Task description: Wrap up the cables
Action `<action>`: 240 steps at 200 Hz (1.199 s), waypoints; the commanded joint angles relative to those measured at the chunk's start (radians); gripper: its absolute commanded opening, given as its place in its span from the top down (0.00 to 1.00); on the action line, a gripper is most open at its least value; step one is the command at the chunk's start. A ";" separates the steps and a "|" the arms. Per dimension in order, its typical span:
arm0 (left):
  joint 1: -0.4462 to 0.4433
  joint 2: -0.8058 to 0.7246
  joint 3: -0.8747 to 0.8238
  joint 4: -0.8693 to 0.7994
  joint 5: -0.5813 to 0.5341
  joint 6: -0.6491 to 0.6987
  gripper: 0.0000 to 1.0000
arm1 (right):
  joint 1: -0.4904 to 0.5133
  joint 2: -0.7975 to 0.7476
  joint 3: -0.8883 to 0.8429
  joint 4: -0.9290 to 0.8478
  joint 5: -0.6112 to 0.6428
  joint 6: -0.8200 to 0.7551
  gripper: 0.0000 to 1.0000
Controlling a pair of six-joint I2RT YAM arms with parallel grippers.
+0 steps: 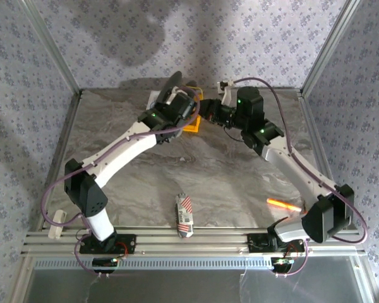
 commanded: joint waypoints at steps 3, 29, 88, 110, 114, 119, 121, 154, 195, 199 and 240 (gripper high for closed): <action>0.071 -0.020 0.078 -0.011 0.058 -0.108 1.00 | 0.050 -0.085 -0.019 -0.006 -0.042 -0.115 1.00; 0.116 -0.022 0.127 -0.011 0.131 -0.136 1.00 | 0.114 -0.097 -0.070 -0.001 -0.036 -0.139 1.00; 0.161 0.006 0.243 -0.016 0.251 -0.202 1.00 | 0.241 0.030 -0.157 0.132 -0.035 -0.121 1.00; 0.205 -0.008 0.244 0.009 0.358 -0.266 1.00 | 0.286 0.082 -0.179 0.161 -0.024 -0.122 1.00; 0.217 -0.014 0.242 0.017 0.382 -0.279 1.00 | 0.288 0.088 -0.190 0.173 -0.023 -0.119 1.00; 0.230 -0.022 0.237 0.024 0.410 -0.296 1.00 | 0.291 0.096 -0.204 0.187 -0.019 -0.114 1.00; 0.236 -0.026 0.235 0.029 0.423 -0.303 1.00 | 0.290 0.099 -0.210 0.190 -0.018 -0.112 1.00; 0.336 -0.098 0.161 0.120 0.645 -0.424 1.00 | 0.263 0.155 -0.290 0.263 -0.021 -0.086 1.00; 0.446 -0.205 0.024 0.257 0.885 -0.571 1.00 | 0.239 0.257 -0.292 0.306 -0.053 -0.086 1.00; 0.457 -0.217 0.006 0.277 0.907 -0.588 1.00 | 0.237 0.267 -0.289 0.305 -0.054 -0.088 1.00; 0.543 -0.306 -0.087 0.389 1.039 -0.696 1.00 | 0.216 0.330 -0.280 0.307 -0.061 -0.098 1.00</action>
